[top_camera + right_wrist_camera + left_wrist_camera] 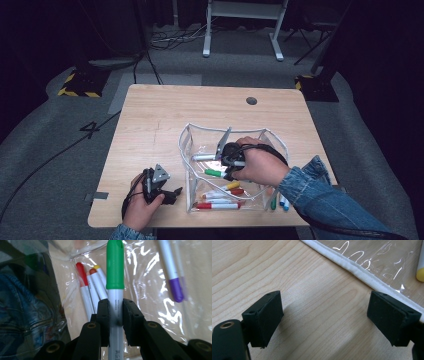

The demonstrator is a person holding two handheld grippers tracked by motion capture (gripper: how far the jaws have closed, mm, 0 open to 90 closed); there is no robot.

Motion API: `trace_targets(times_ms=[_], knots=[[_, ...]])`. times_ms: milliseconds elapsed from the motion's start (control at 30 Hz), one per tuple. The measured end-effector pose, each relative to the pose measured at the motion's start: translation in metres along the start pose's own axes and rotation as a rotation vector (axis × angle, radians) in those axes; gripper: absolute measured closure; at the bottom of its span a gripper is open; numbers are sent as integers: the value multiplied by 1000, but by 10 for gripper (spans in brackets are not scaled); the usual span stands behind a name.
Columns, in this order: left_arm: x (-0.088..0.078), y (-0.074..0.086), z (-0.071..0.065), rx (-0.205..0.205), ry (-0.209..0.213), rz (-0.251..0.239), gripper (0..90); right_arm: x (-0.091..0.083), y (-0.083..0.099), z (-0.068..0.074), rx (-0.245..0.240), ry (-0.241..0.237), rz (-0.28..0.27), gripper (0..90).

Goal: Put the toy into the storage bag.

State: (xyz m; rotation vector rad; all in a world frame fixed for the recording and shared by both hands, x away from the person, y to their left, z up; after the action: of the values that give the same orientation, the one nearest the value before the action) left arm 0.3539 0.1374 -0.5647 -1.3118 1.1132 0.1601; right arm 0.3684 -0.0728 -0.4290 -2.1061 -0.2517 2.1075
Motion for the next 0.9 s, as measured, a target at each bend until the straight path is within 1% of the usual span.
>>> trace_targets(times_ms=[167,200,233,267,300,333,400,467,500,567,733,800,900], knots=[[0,0,0,1,0,1,136,24,-3,2,-17,-47,40,768],[0,0,0,1,0,1,136,28,-3,2,-17,-64,45,756],[0,0,0,3,-2,0,136,32,-2,4,-8,-86,50,724],[0,0,0,-1,2,3,136,35,-2,3,-18,-94,46,678],[0,0,1,7,-8,-3,136,38,-2,3,-28,-96,39,627],[0,0,0,3,-4,-1,136,40,-2,3,-28,-98,35,604],[0,0,0,3,-3,0,135,39,-2,-1,-34,-63,40,567],[0,0,0,4,-4,-1,135,33,-4,-3,-29,-33,10,550],[0,0,0,4,-4,-1,135,28,-5,-4,-37,-15,-4,548],[0,0,0,2,-3,-2,135,15,-5,-7,-29,32,-28,538],[0,0,0,2,-3,-2,135,-18,4,-11,38,107,-97,536],[0,0,0,4,-3,-1,135,-32,9,-12,57,135,-127,536],[0,0,0,3,-3,-1,135,-54,21,-14,99,173,-168,538]])
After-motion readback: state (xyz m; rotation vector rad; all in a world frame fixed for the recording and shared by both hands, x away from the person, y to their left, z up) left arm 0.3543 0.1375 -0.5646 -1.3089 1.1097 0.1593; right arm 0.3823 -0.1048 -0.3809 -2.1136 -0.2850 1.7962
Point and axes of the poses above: each handheld gripper's, and its own axes: x roughly forward along the jaws, y roughly out of its underside, z roughly to its left, the point moved 7 cm from there along x, roughly forward along the jaws, and after that the axes turned 10 degrees about -x, right-handed, at the moved point
